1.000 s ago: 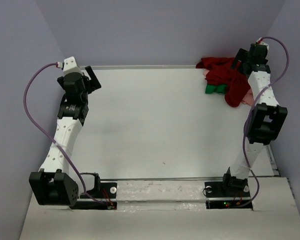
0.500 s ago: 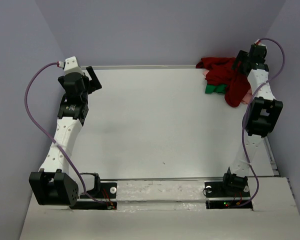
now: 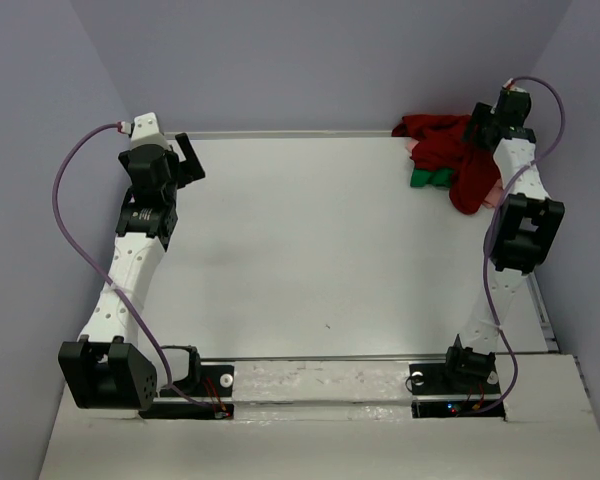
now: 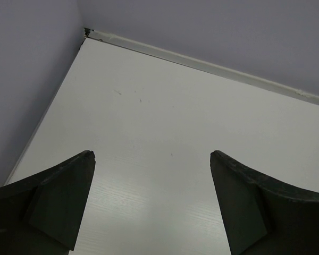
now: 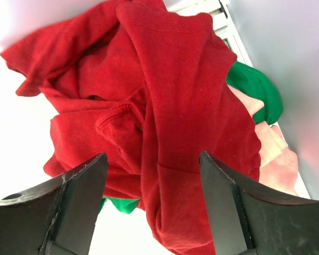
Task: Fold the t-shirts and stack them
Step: Grab crumpled tshirt from the corner of the board with the right arm
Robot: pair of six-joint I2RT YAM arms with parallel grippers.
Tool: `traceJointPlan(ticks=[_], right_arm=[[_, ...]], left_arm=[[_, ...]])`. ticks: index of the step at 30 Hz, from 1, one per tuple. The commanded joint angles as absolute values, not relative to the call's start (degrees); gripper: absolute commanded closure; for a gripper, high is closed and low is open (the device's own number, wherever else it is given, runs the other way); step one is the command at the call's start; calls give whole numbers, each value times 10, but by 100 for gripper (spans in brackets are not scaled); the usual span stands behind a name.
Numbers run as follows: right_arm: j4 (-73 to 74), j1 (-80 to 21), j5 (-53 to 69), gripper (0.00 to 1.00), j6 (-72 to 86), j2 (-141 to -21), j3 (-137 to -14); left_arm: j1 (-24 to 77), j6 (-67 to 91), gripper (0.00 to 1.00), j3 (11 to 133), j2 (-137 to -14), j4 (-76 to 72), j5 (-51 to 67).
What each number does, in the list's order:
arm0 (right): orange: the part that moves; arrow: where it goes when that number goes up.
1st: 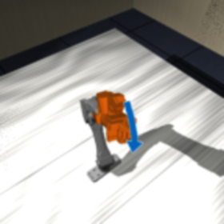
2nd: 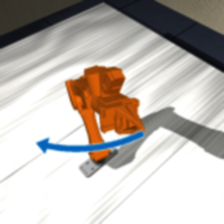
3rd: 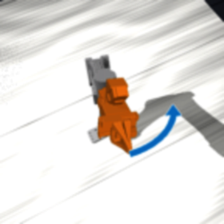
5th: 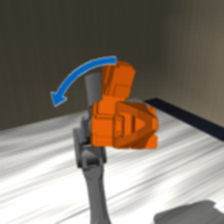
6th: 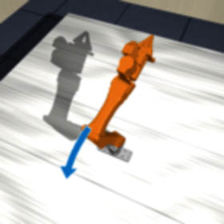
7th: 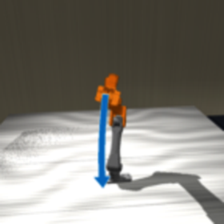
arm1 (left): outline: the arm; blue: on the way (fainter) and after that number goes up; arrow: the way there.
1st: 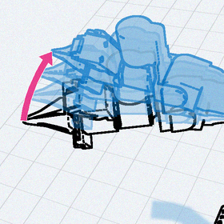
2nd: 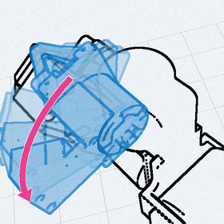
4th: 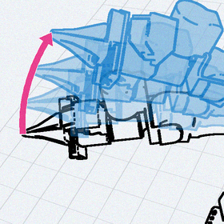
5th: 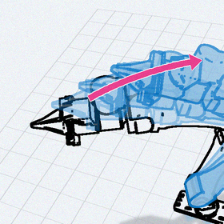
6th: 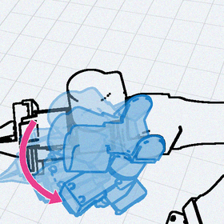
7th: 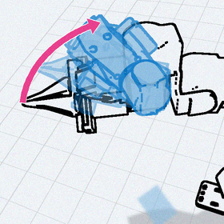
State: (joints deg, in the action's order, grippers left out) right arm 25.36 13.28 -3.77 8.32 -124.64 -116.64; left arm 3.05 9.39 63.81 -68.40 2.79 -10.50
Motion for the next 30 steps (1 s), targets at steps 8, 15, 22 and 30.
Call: traceJointPlan(ticks=[8, 15, 22, 30], right_arm=[[269, 134, -42, 34, 56, -1320, -1243], [273, 134, -81, 100, 37, -1336, -1263], [277, 122, -123, 100, 19, -1260, -1285], [265, 91, -40, 100, 9, -1115, -1359]], left_arm=[[33, 72, 1, 677, -688, -16, -85], [33, 65, 1, 679, -698, -19, -83], [33, 63, 1, 666, -686, -38, -78], [33, 63, 1, 641, -671, -92, -45]])
